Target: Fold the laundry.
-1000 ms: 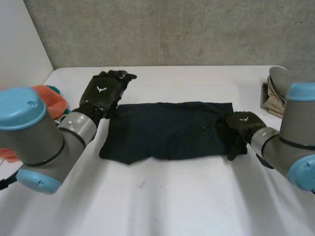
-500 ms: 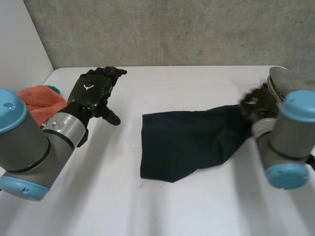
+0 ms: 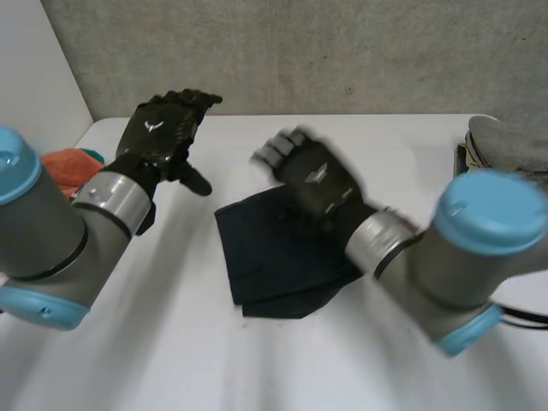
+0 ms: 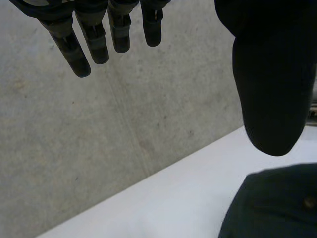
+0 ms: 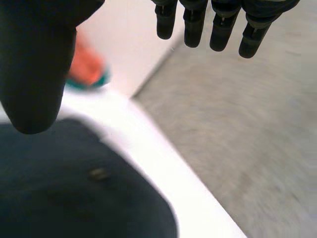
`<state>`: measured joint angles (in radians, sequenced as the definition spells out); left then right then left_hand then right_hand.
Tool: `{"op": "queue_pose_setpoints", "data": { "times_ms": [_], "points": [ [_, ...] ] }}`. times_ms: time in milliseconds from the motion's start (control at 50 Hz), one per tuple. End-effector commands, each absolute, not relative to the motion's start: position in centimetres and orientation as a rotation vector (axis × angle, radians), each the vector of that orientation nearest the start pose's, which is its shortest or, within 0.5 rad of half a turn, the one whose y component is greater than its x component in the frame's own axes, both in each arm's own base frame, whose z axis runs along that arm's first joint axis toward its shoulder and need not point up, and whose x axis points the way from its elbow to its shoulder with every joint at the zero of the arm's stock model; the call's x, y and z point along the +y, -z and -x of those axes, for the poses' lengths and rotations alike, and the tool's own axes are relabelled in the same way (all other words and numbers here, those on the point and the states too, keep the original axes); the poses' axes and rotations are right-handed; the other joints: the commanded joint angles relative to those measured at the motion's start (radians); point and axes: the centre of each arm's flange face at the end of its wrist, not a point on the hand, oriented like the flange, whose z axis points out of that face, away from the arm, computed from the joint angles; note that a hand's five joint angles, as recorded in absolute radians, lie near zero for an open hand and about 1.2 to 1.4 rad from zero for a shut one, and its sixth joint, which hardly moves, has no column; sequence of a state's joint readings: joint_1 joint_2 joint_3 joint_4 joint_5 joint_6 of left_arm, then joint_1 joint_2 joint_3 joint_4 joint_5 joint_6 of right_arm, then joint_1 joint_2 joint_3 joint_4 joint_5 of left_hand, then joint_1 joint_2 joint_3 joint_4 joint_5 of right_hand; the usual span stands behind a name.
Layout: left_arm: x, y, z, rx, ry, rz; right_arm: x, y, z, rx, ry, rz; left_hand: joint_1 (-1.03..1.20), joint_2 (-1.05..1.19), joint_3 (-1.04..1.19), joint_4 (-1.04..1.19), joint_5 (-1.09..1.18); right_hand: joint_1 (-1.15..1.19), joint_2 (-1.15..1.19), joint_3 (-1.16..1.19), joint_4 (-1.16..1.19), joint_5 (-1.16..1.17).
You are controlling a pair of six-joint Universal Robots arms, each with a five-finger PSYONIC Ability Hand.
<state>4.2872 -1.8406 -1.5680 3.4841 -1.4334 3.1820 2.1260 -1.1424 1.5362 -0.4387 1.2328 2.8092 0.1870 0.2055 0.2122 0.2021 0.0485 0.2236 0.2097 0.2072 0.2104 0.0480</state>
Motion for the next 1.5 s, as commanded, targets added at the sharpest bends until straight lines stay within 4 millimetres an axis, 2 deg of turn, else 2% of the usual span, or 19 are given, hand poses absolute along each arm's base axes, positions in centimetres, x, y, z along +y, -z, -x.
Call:
{"op": "queue_pose_setpoints", "data": {
  "times_ms": [20, 120, 160, 300, 340, 420, 520, 620, 700, 800, 900, 920, 960, 980, 1020, 1040, 1120, 1300, 1500],
  "points": [
    [-26.6, -25.5, 32.4, 2.353, 2.497, -0.883, -29.6, -22.4, -30.5, 1.81, 1.834, 0.734, -0.012, -0.031, -0.038, -0.028, -0.048, -0.049, -0.035, -0.033, -0.036, -0.048],
    [-25.6, -22.9, 35.4, 2.448, 2.348, -1.028, -31.6, -19.5, -30.4, 2.03, 1.654, 0.781, -0.012, -0.031, -0.038, -0.028, -0.048, -0.049, -0.035, -0.033, -0.036, -0.048],
    [-25.4, -20.9, 36.1, 2.52, 2.216, -1.055, -31.9, -18.4, -30.7, 2.079, 1.584, 0.796, -0.012, -0.031, -0.038, -0.028, -0.048, -0.049, -0.035, -0.033, -0.036, -0.048],
    [-25.1, -15.3, 35.1, 2.669, 1.798, -0.992, -32.3, -14.3, -31.4, 2.191, 1.325, 0.894, -0.012, -0.031, -0.038, -0.028, -0.048, -0.049, -0.035, -0.033, -0.036, -0.048],
    [-25.1, -13.7, 34.7, 2.695, 1.703, -0.977, -32.6, -13.4, -31.3, 2.223, 1.309, 0.943, -0.012, -0.031, -0.038, -0.028, -0.048, -0.049, -0.035, -0.033, -0.036, -0.048],
    [-25.0, -12.5, 34.4, 2.72, 1.618, -1.002, -33.5, -13.0, -30.3, 2.305, 1.367, 1.03, -0.012, -0.031, -0.038, -0.028, -0.048, -0.043, -0.029, -0.027, -0.03, -0.042],
    [-25.4, -14.6, 33.4, 2.719, 1.627, -0.962, -33.5, -14.0, -29.4, 2.363, 1.466, 1.172, -0.012, -0.031, -0.038, -0.028, -0.048, -0.037, -0.023, -0.021, -0.024, -0.036],
    [-25.6, -20.5, 32.7, 2.657, 1.863, -0.885, -32.3, -16.5, -30.0, 2.266, 1.621, 1.249, -0.012, -0.031, -0.038, -0.028, -0.048, -0.037, -0.023, -0.021, -0.024, -0.036],
    [-25.3, -24.2, 32.5, 2.597, 2.078, -0.881, -30.6, -18.8, -30.9, 2.137, 1.818, 1.26, -0.012, -0.031, -0.038, -0.028, -0.048, -0.037, -0.023, -0.021, -0.024, -0.036],
    [-24.8, -27.4, 32.3, 2.524, 2.299, -0.942, -26.5, -20.7, -31.2, 1.987, 2.036, 1.301, -0.012, -0.031, -0.038, -0.028, -0.048, -0.04, -0.026, -0.024, -0.027, -0.039],
    [-24.4, -29.2, 32.1, 2.537, 2.383, -1.131, -21.9, -19.7, -31.1, 1.87, 2.029, 1.414, -0.012, -0.031, -0.038, -0.028, -0.048, -0.04, -0.026, -0.024, -0.027, -0.039],
    [-24.0, -29.4, 32.0, 2.586, 2.363, -1.231, -21.2, -19.2, -31.0, 1.864, 2.0, 1.438, -0.012, -0.031, -0.038, -0.028, -0.048, -0.04, -0.026, -0.024, -0.027, -0.039],
    [-23.5, -29.5, 32.0, 2.647, 2.328, -1.341, -19.3, -17.4, -30.6, 1.862, 1.895, 1.503, -0.012, -0.031, -0.038, -0.028, -0.048, -0.04, -0.026, -0.024, -0.027, -0.039],
    [-23.1, -29.6, 32.0, 2.673, 2.314, -1.396, -19.3, -17.4, -30.6, 1.862, 1.895, 1.503, -0.012, -0.031, -0.038, -0.028, -0.048, -0.04, -0.026, -0.024, -0.027, -0.039],
    [-21.8, -29.6, 32.0, 2.762, 2.234, -1.579, -17.7, -14.8, -30.0, 1.882, 1.775, 1.556, -0.012, -0.031, -0.038, -0.028, -0.048, -0.037, -0.023, -0.021, -0.024, -0.036],
    [-20.9, -29.6, 32.0, 2.803, 2.189, -1.673, -17.7, -14.5, -30.0, 1.879, 1.77, 1.556, -0.012, -0.031, -0.038, -0.028, -0.048, -0.034, -0.02, -0.018, -0.021, -0.033],
    [-20.0, -29.5, 32.1, 2.831, 2.152, -1.78, -18.4, -12.2, -30.3, 1.864, 1.811, 1.534, -0.012, -0.031, -0.038, -0.028, -0.048, -0.029, -0.015, -0.012, -0.015, -0.027],
    [-19.4, -28.7, 32.6, 2.789, 2.196, -1.74, -21.5, -9.9, -32.2, 1.75, 2.044, 1.447, -0.012, -0.031, -0.038, -0.028, -0.048, -0.023, -0.009, -0.006, -0.009, -0.022],
    [-19.9, -28.9, 32.5, 2.768, 2.286, -1.671, -23.0, -9.3, -34.3, 1.68, 2.097, 1.421, -0.012, -0.031, -0.038, -0.028, -0.048, 0.185, 0.199, 0.202, 0.199, 0.187]
  ]
}}
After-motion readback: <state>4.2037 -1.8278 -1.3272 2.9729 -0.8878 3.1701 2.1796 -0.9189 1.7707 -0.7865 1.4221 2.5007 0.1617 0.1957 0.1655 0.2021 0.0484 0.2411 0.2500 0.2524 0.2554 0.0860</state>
